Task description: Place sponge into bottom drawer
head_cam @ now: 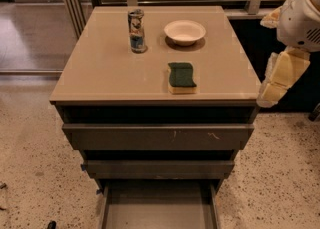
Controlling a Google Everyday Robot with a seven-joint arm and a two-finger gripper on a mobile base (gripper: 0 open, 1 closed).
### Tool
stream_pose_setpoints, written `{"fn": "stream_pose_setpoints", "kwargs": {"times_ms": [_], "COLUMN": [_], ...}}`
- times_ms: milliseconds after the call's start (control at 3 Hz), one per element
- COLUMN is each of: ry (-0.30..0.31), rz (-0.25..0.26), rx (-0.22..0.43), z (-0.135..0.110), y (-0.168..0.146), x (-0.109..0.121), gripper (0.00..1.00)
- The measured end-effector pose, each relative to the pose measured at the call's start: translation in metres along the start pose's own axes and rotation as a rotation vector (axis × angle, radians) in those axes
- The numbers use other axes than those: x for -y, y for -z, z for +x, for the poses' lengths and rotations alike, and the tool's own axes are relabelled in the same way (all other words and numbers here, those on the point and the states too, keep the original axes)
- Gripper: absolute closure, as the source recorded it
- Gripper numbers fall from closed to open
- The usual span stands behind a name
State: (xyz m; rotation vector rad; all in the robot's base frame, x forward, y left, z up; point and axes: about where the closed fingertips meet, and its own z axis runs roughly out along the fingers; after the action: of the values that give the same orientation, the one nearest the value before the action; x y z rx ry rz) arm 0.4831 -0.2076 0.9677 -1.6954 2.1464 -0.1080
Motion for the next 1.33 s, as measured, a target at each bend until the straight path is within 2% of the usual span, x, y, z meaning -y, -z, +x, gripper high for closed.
{"fn": "stream_pose_setpoints", "kwargs": {"times_ms": [333, 667, 1000, 1333], "ry": [0.016, 0.015, -0.032, -0.041], "rz": [0.003, -0.025, -0.106, -0.129], "rx": [0.101, 0.186, 0.302, 0.32], "z": [-0.034, -0.058, -0.074, -0.077], "y": [-0.039, -0.065, -0.102, -0.112], "x": [0.049, 0.076, 0.089, 0.089], "gripper": [0.0, 0.0, 0.0, 0.0]}}
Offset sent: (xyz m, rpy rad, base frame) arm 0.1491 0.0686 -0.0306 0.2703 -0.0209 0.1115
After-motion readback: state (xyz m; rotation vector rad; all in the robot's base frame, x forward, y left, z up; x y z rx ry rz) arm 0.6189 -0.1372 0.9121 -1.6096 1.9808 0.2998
